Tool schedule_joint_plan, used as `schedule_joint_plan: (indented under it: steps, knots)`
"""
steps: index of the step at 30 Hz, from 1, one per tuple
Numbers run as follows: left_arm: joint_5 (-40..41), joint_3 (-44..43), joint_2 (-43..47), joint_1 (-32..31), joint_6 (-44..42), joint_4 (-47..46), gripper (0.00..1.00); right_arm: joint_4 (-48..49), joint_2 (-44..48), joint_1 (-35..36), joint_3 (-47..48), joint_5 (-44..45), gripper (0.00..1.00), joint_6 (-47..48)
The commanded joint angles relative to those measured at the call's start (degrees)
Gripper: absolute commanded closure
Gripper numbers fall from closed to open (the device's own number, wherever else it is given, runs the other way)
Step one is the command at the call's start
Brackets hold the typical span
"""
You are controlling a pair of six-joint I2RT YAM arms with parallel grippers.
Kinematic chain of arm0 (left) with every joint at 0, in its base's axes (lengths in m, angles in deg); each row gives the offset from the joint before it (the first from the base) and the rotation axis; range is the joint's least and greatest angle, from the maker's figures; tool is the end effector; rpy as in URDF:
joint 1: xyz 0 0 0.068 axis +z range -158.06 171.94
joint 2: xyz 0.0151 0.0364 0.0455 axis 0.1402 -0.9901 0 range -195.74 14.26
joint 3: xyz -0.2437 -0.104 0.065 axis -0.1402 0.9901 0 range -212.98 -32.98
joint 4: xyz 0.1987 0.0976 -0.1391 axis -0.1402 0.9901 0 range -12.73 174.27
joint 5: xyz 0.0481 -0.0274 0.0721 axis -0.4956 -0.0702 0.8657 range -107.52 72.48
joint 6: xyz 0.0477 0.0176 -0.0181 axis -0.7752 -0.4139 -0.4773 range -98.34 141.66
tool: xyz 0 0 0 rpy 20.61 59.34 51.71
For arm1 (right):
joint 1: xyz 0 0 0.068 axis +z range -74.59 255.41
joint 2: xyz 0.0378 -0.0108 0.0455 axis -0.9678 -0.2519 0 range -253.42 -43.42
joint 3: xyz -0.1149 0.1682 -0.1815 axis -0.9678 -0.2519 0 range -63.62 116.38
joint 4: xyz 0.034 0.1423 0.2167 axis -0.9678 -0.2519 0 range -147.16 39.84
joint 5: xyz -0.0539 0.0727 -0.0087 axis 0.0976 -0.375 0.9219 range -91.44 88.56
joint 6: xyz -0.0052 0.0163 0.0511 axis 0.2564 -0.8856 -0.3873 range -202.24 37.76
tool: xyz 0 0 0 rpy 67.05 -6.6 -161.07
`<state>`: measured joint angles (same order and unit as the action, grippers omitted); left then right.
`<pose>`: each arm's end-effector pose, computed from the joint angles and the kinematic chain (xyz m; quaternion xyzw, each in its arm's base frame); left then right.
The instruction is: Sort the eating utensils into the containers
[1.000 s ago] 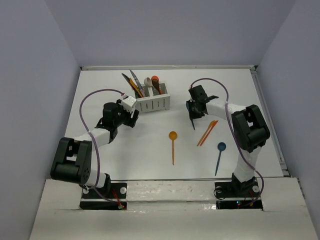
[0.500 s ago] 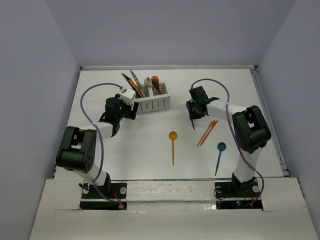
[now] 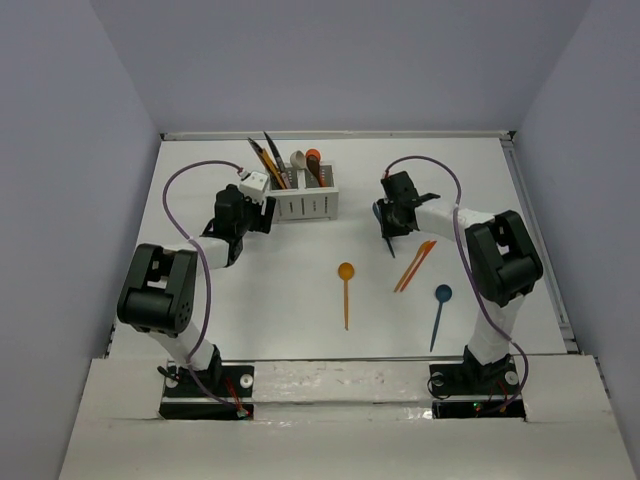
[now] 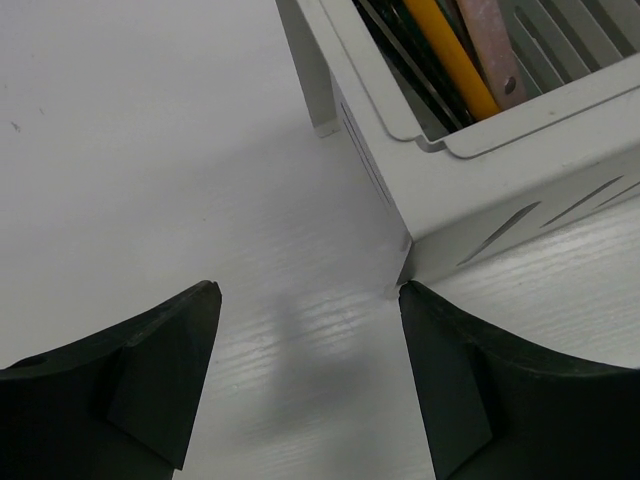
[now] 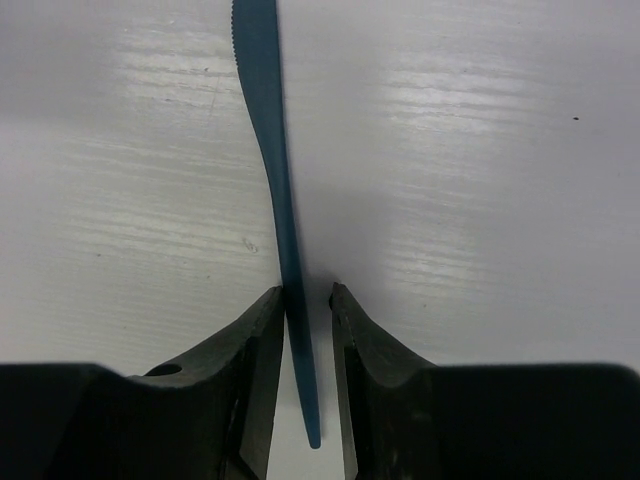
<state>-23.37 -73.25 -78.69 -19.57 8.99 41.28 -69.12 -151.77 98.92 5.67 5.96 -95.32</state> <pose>0.3273 -0.0703 0.1873 0.1976 0.7770 -0.0349 0.5966 0.3586 0.1509 0.1636 -0.0695 0.9569 0.0275 0.2805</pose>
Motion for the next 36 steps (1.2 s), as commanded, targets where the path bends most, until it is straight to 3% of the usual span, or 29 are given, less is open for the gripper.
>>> schedule_joint_plan:
  steps: [1, 8, 17, 21, 22, 24, 32, 36]
  knots:
    - [3.12, -3.15, -0.39, 0.52, 0.89, -1.89, 0.14, -6.08, -3.00, -1.01, 2.16, 3.24, 0.68, 1.66]
    - [3.57, -5.17, -1.71, 0.52, 1.50, 0.13, 0.10, -7.23, -5.55, -1.01, 4.62, 1.92, 0.67, 2.70]
    - [2.68, -1.66, 3.46, 0.52, 0.01, -1.54, 0.08, -7.93, -8.54, -1.01, 8.66, -3.00, 0.67, 4.73]
    - [2.51, 2.90, 9.70, 0.52, -3.40, -1.37, 0.06, -8.20, -9.59, -1.01, 8.40, -1.78, 0.90, 4.38]
    - [2.59, 3.53, 12.15, 0.52, -4.37, -0.76, 0.06, -8.28, -9.85, -1.01, 8.31, -1.34, 1.00, 4.38]
    - [3.47, 4.84, 14.54, 0.52, -6.74, 0.47, 0.03, -8.20, -9.33, -1.01, 8.14, -0.37, 1.00, 4.55]
    - [5.23, 9.42, 26.49, 2.36, -8.51, 7.78, 0.01, -0.04, 4.80, -1.01, 3.76, 0.34, 1.00, 3.76]
    - [4.38, 12.40, 30.28, 8.59, -8.08, 6.81, 0.01, 7.87, 13.77, -1.01, 1.02, 0.60, 1.00, 3.76]
